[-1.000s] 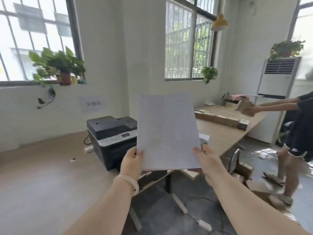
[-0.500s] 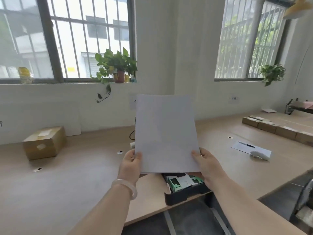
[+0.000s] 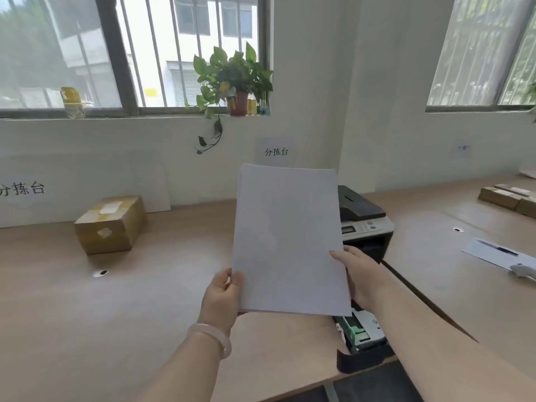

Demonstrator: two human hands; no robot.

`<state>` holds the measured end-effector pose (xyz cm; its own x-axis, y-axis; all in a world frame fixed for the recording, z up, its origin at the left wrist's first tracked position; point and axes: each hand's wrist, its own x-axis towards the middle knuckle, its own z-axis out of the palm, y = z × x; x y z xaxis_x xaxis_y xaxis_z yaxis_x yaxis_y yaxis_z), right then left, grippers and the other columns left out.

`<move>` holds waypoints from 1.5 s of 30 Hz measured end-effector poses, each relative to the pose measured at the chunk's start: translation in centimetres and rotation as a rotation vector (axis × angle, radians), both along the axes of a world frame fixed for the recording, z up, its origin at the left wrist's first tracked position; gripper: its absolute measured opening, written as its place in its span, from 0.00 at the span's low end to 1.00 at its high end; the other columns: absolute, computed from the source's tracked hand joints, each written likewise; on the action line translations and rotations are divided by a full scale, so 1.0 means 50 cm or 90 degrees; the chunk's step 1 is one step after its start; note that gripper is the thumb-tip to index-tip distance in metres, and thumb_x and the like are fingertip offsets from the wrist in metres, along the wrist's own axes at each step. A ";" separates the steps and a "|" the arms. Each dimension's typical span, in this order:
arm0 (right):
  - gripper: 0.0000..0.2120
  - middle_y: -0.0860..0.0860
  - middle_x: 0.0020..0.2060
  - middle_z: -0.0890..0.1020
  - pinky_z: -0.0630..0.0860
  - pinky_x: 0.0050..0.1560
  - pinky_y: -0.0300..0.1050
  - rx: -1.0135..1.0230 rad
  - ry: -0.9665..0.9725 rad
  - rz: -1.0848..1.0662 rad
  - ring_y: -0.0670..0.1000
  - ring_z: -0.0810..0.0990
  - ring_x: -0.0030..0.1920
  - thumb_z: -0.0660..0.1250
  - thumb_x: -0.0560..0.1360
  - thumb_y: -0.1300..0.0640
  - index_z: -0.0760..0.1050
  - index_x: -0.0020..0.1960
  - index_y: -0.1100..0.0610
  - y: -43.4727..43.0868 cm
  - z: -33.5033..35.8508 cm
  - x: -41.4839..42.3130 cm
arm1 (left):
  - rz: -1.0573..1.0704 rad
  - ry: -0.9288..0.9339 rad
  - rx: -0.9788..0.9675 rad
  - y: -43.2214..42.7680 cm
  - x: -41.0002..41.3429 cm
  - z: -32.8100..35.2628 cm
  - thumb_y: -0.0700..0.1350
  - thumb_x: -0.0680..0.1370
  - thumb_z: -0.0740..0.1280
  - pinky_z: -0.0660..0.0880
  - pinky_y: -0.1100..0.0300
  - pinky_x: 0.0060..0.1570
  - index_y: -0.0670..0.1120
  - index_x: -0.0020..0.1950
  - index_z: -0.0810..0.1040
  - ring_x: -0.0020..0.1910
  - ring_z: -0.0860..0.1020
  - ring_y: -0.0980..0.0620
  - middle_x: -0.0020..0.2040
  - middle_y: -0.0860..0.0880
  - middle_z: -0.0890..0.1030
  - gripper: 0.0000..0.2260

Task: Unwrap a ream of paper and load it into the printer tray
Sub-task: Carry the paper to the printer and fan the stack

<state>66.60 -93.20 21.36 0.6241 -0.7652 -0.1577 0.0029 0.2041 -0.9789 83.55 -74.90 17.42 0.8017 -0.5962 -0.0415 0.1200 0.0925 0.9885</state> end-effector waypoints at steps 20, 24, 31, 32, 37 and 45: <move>0.07 0.56 0.49 0.86 0.81 0.53 0.56 -0.006 0.040 0.146 0.58 0.85 0.48 0.66 0.77 0.58 0.79 0.54 0.55 -0.253 -0.193 0.213 | -0.007 0.222 0.071 -0.168 0.111 -0.150 0.40 0.74 0.63 0.75 0.56 0.38 0.47 0.57 0.80 0.42 0.80 0.48 0.47 0.47 0.83 0.14; 0.07 0.54 0.48 0.86 0.81 0.53 0.55 0.009 0.064 0.170 0.57 0.85 0.49 0.65 0.78 0.58 0.78 0.55 0.53 -0.270 -0.226 0.228 | -0.012 0.281 0.127 -0.190 0.173 -0.165 0.47 0.73 0.66 0.75 0.58 0.37 0.44 0.60 0.79 0.42 0.77 0.46 0.47 0.46 0.79 0.17; 0.07 0.55 0.48 0.86 0.80 0.53 0.57 0.041 0.104 0.175 0.58 0.84 0.47 0.66 0.77 0.59 0.78 0.55 0.54 -0.270 -0.309 0.255 | -0.037 0.309 0.187 -0.216 0.206 -0.217 0.46 0.78 0.66 0.81 0.51 0.47 0.44 0.62 0.76 0.51 0.82 0.43 0.58 0.42 0.82 0.14; 0.06 0.54 0.47 0.86 0.80 0.54 0.59 0.034 0.114 0.169 0.58 0.85 0.47 0.66 0.77 0.58 0.79 0.53 0.53 -0.268 -0.321 0.259 | -0.014 0.287 0.188 -0.223 0.204 -0.229 0.44 0.78 0.66 0.81 0.52 0.46 0.43 0.64 0.75 0.49 0.82 0.44 0.58 0.41 0.81 0.15; 0.06 0.52 0.48 0.87 0.78 0.57 0.58 0.037 0.137 0.164 0.56 0.85 0.51 0.67 0.76 0.56 0.82 0.50 0.51 -0.266 -0.352 0.277 | 0.074 0.165 0.209 -0.242 0.207 -0.286 0.42 0.78 0.65 0.78 0.59 0.41 0.40 0.60 0.78 0.41 0.83 0.50 0.51 0.43 0.84 0.11; 0.14 0.49 0.52 0.85 0.77 0.54 0.47 0.028 0.194 0.165 0.50 0.82 0.54 0.67 0.75 0.65 0.80 0.57 0.52 -0.252 -0.430 0.294 | 0.076 0.233 0.203 -0.257 0.213 -0.375 0.43 0.77 0.67 0.74 0.65 0.40 0.51 0.51 0.81 0.46 0.83 0.57 0.46 0.55 0.85 0.05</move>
